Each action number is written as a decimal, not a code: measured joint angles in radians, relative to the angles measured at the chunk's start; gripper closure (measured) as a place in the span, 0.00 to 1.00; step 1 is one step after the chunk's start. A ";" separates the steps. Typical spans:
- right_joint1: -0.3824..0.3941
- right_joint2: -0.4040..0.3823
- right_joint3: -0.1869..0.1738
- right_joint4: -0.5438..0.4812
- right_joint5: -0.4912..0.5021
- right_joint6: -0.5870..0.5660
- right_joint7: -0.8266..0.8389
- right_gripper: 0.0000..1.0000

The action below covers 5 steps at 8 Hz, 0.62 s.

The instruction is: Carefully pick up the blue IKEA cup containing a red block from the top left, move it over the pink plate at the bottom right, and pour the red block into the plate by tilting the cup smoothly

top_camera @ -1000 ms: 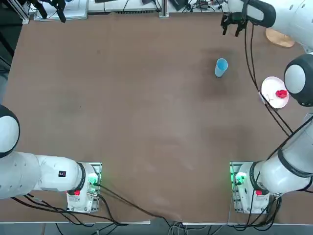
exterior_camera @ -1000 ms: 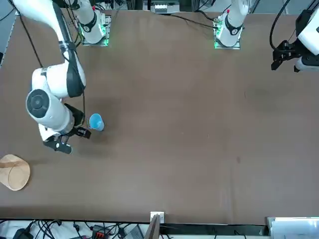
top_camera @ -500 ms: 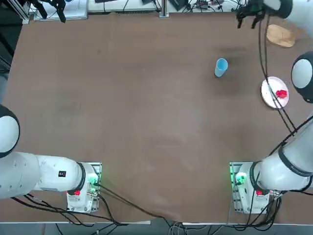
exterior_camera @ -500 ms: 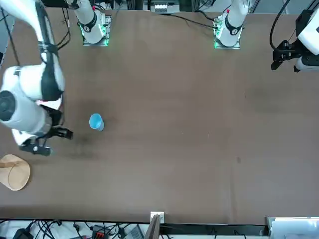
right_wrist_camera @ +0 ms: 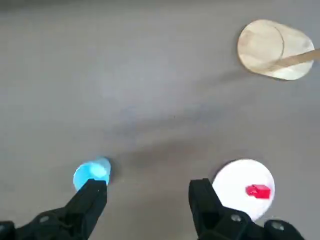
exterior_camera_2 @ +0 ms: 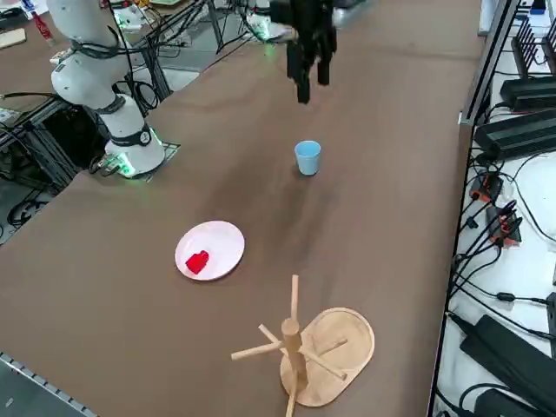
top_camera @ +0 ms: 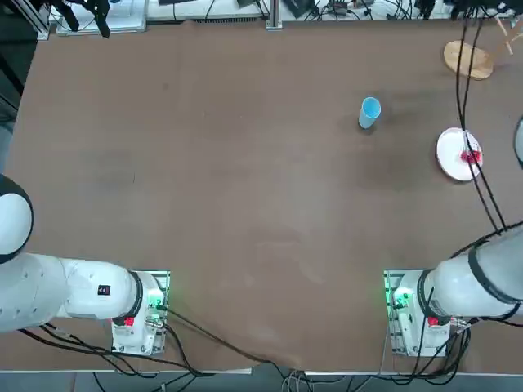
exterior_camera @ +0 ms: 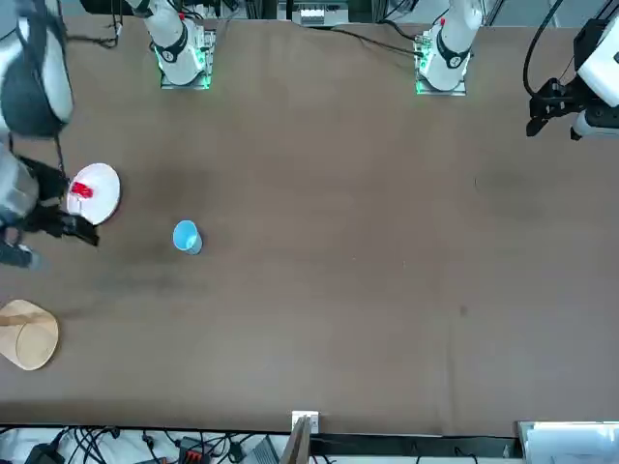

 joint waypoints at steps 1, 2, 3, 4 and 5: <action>0.000 -0.032 0.001 -0.008 0.015 -0.020 0.000 0.00; 0.000 -0.054 0.003 -0.011 0.022 -0.028 0.000 0.00; 0.000 -0.079 0.005 -0.011 0.038 -0.049 0.000 0.00; 0.000 -0.108 0.006 -0.011 0.057 -0.091 0.000 0.00; 0.000 -0.135 0.006 -0.011 0.065 -0.126 0.000 0.00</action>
